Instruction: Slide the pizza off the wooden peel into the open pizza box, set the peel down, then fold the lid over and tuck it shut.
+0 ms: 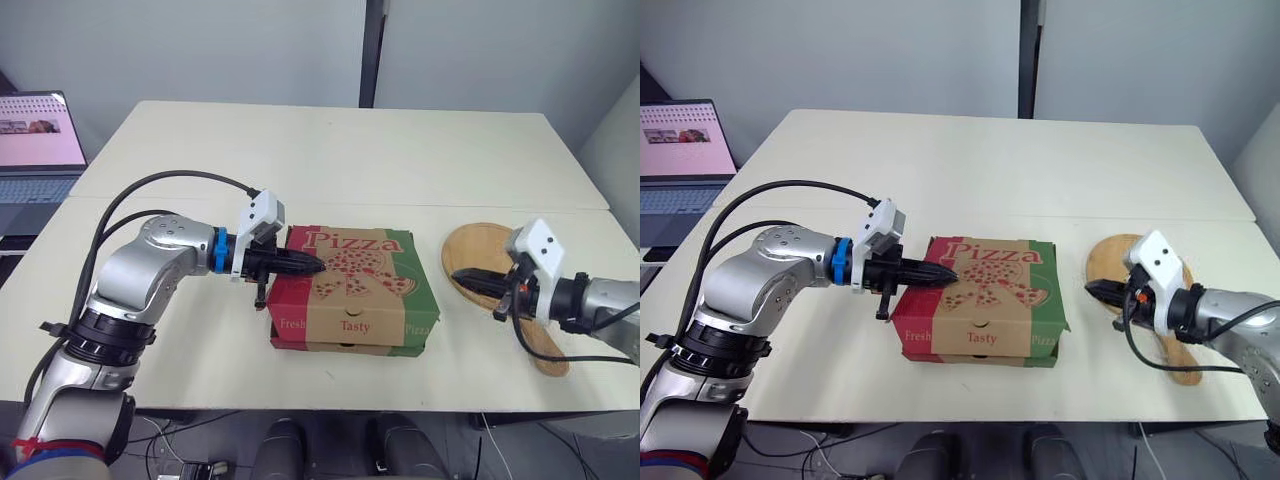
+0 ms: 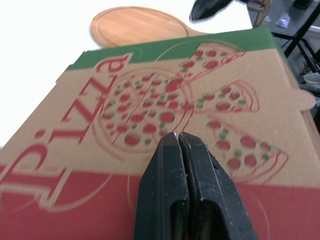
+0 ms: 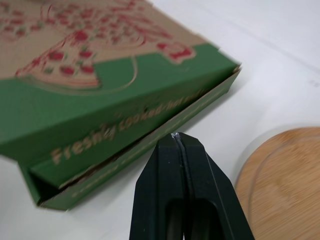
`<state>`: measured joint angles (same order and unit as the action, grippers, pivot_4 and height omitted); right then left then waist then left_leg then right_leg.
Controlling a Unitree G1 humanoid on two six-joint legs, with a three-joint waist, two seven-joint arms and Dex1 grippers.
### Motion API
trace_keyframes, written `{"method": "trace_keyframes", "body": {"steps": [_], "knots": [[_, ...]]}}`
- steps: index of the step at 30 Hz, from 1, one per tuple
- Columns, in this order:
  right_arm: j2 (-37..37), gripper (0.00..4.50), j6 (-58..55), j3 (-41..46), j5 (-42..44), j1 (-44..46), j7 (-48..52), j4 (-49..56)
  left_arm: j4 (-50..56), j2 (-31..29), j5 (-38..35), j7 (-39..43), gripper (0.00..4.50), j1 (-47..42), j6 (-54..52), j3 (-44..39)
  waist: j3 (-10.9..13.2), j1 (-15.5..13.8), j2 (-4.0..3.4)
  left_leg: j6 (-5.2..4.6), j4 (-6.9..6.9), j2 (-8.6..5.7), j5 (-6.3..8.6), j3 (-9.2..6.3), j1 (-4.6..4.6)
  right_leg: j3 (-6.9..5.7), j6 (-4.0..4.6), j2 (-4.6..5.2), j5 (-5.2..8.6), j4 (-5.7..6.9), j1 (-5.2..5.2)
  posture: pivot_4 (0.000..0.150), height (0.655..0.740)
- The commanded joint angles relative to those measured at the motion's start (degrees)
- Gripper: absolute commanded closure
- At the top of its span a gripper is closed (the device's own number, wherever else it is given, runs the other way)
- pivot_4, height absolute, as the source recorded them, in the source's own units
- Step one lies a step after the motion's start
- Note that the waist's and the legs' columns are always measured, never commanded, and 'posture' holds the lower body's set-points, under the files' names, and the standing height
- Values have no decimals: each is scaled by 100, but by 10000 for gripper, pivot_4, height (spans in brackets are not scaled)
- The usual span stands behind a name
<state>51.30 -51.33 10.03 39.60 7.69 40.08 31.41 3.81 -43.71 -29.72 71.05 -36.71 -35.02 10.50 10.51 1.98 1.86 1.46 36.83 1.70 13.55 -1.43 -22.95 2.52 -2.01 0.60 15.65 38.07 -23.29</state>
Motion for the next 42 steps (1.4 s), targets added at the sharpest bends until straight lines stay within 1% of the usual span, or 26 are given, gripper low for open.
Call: {"method": "trace_keyframes", "body": {"steps": [1, 4, 9, 13, 19, 23, 30, 34, 37, 39, 42], "knots": [[-187, 45000, -127, -191, 122, -5, -120, 321, 6, 56, 39, 62, 44737, -54, 174, -167, 0, -7, 0, 0, 0, 1, 0, -1, 0, -1, 0, -1, 0, 2, 0, 1500, 7316], [-248, 45000, -82, -377, -73, -77, -157, 335, -57, 99, 100, 79, 44737, -30, 251, -156, 0, -27, 0, 0, 2, -1, 0, -2, -2, -1, 0, -1, 0, 1, 0, 1500, 7316], [-431, 45000, 14, -366, -48, -161, -203, 384, -127, 126, 163, 128, 44737, 32, 332, -151, 0, -32, 0, 0, 4, -3, 0, -2, -5, -2, -1, 2, -1, -1, 1, 1500, 7316], [-672, 45000, 36, -330, 108, -45, -273, 496, -169, 167, 260, 138, 44737, 99, 420, -88, 0, -16, 0, 0, 3, -1, 0, -3, -3, -2, -1, 0, -1, 1, 1, 1500, 7316], [-770, 45000, 28, -501, 27, 65, -257, 444, -263, 261, 564, 251, 44737, 28, 562, 175, 0, -26, 0, 0, 6, -1, 0, -3, -3, -2, -1, 0, -1, 2, 2, 1500, 7316], [-805, 45000, 67, -564, -10, -17, -274, 447, -294, 327, 699, 255, 44737, 47, 584, 241, 0, -24, 0, 0, 6, -1, 0, -4, -3, -3, -1, -1, -1, 2, 2, 1500, 7316], [-1024, 45000, 237, -751, -249, -294, -461, 479, -202, 338, 731, 244, 44737, 6, 442, 220, 0, -17, 0, 0, 6, -1, 0, -4, -2, -2, -1, -1, -1, 3, 2, 1500, 7316], [-932, 45000, 227, -635, -295, -355, -456, 533, -143, 335, 757, 239, 44737, 4, 388, 224, 0, -17, 0, 0, 8, -1, 0, -4, -2, -2, -1, -1, -1, 5, 2, 1500, 7316], [-660, 45000, 248, -273, -186, -488, -276, 643, -157, 369, 755, 188, 44737, -45, 347, 194, 0, -28, -1, 0, 8, -2, 0, -4, -3, -2, -1, 0, -1, 5, 2, 1500, 7316], [-257, 45000, 476, 85, -305, -709, 55, 700, -156, 368, 756, 182, 44737, -62, 339, 178, 0, -35, -1, 0, 10, -3, 0, -4, -4, -2, -2, 1, -1, 5, 3, 1500, 7316], [91, 38629, 688, 571, -261, -817, 336, 739, -184, 371, 770, 185, 45000, -108, 339, 158, 0, -39, -1, 0, 10, -4, 0, -4, -2, -4, -2, 2, -1, 2, 7, 1500, 7316]]}}
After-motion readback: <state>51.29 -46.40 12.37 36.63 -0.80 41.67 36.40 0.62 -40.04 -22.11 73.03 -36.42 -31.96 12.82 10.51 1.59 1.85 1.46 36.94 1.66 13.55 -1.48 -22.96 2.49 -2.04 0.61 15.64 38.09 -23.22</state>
